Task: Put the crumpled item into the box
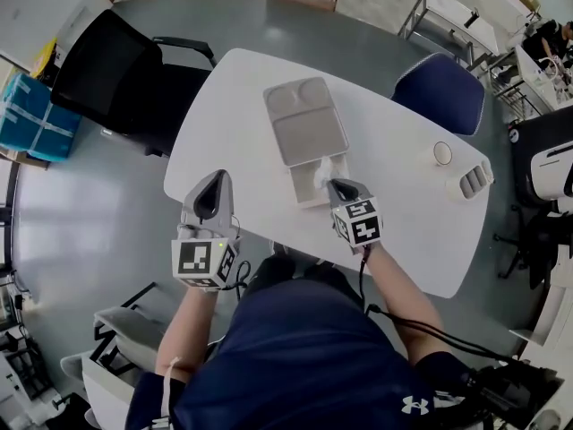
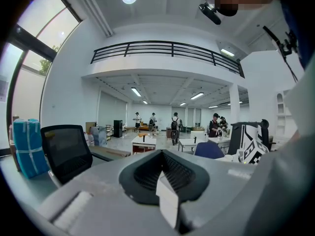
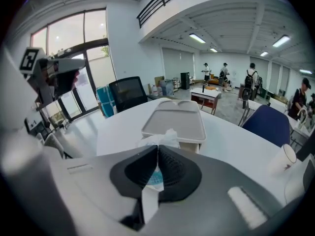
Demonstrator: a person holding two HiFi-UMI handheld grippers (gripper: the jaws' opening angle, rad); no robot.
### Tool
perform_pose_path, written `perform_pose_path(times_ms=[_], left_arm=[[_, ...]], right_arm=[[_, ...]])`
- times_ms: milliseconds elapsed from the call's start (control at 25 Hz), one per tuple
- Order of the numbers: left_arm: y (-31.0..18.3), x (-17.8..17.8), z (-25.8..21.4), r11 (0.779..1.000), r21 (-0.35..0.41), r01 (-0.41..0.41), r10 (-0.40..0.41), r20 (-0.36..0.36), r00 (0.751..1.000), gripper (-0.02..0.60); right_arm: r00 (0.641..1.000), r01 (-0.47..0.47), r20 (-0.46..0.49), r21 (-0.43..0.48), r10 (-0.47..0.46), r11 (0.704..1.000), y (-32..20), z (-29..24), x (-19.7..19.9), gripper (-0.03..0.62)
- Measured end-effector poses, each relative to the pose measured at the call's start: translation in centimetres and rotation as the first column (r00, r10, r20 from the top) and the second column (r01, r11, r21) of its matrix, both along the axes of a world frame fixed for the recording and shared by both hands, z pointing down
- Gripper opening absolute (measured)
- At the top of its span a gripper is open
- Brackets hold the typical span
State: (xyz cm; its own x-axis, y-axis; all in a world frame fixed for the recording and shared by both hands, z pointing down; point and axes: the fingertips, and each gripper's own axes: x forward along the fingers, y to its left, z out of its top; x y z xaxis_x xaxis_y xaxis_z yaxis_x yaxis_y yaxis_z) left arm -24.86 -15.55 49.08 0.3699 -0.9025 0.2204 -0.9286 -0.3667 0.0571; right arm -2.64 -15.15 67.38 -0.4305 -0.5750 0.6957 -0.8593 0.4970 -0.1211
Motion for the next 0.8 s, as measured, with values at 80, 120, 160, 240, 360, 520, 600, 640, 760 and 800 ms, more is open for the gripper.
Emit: perform_pose_path(times_ms=[80,120,160,240,360,520,600,640,760,800], left_arm=[[-0.1,-0.7,0.3,1.000,-0.009,0.008,-0.008,0.003,1.000,0.002],[-0.2,-1.1,0.5,1.000,-0.014,0.011,-0.011,0.005,1.000,0.002],[-0.3,-1.4,0.7,1.000,-0.019,0.013,-0.013,0.007,1.000,0.002],[-0.4,-2.1,1.0,0.999,-0.029,0.017,-0.017,0.010,1.000,0.002],[-0.8,-2.9,1.1,0.999,-0.033,0.026,-0.025,0.011,1.000,0.002],[-1.0,-3.5,1.4,0.999,-0.034,0.025,-0.025,0.012,1.000,0.002],[-0.9,-3.8,1.6,0.999,-0.039,0.026,-0.025,0.014,1.000,0.002],[-0.9,-3.9,1.7,0.999,-0.041,0.027,-0.026,0.015,1.000,0.002],[-1.0,-4.0,2.0,0.999,-0.044,0.028,-0.027,0.016,1.000,0.002],[-1.0,-3.9,2.0,0.999,-0.044,0.026,-0.026,0.015,1.000,0.002]], right_arm=[[0.995,0.065,-0.073,-0.020,-0.067,0.998,0.3,1.2,-0.9,0.011],[0.988,0.098,-0.118,-0.031,-0.101,0.995,0.4,1.8,-1.3,0.012],[0.977,0.128,-0.167,-0.036,-0.132,0.991,0.5,2.4,-1.6,0.012],[0.946,0.187,-0.263,-0.033,-0.189,0.982,0.5,3.3,-2.0,0.012],[0.899,0.267,-0.353,-0.030,-0.260,0.963,0.5,4.4,-2.8,0.012],[0.836,0.360,-0.422,-0.060,-0.351,0.931,1.1,5.9,-3.9,0.015],[0.811,0.389,-0.448,-0.065,-0.376,0.919,1.3,6.3,-4.4,0.015],[0.806,0.397,-0.453,-0.065,-0.382,0.916,1.4,6.4,-4.6,0.022],[0.822,0.394,-0.420,-0.072,-0.386,0.916,1.5,6.5,-5.1,0.123],[0.831,0.389,-0.404,-0.070,-0.382,0.919,1.6,6.3,-5.1,0.144]])
